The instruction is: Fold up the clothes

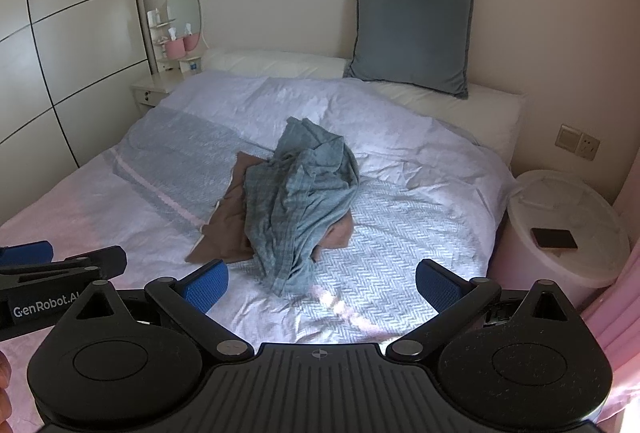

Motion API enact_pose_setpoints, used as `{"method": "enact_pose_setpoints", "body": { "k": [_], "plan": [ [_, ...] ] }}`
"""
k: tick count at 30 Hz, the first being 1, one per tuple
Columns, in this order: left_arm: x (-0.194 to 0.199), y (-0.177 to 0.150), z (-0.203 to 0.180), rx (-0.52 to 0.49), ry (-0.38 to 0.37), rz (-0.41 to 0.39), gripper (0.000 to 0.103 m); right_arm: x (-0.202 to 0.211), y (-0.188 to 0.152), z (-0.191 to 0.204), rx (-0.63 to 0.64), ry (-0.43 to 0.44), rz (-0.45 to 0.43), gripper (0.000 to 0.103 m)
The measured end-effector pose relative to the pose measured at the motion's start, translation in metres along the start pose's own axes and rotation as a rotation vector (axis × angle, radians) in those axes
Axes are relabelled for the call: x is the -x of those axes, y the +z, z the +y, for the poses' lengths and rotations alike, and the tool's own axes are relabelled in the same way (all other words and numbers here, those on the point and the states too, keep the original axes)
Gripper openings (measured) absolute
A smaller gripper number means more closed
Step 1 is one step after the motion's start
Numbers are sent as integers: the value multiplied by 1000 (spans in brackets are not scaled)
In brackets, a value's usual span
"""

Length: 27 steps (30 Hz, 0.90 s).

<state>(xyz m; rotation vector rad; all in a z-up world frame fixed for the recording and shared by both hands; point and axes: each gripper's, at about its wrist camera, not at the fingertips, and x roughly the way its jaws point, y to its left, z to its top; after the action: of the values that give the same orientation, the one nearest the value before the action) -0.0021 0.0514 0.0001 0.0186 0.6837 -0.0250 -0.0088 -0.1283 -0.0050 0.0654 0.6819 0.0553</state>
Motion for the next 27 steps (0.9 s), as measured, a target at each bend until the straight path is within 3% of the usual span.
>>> {"method": "enact_pose_setpoints", "body": {
  "k": [16,27],
  "plan": [
    [-10,-6,11,13,-11,21,79,-6,-3,1,1,-12,14,102],
    [-26,-9,16,16,2,62,79,-22,0,-10,-47,67,51,102]
  ]
}}
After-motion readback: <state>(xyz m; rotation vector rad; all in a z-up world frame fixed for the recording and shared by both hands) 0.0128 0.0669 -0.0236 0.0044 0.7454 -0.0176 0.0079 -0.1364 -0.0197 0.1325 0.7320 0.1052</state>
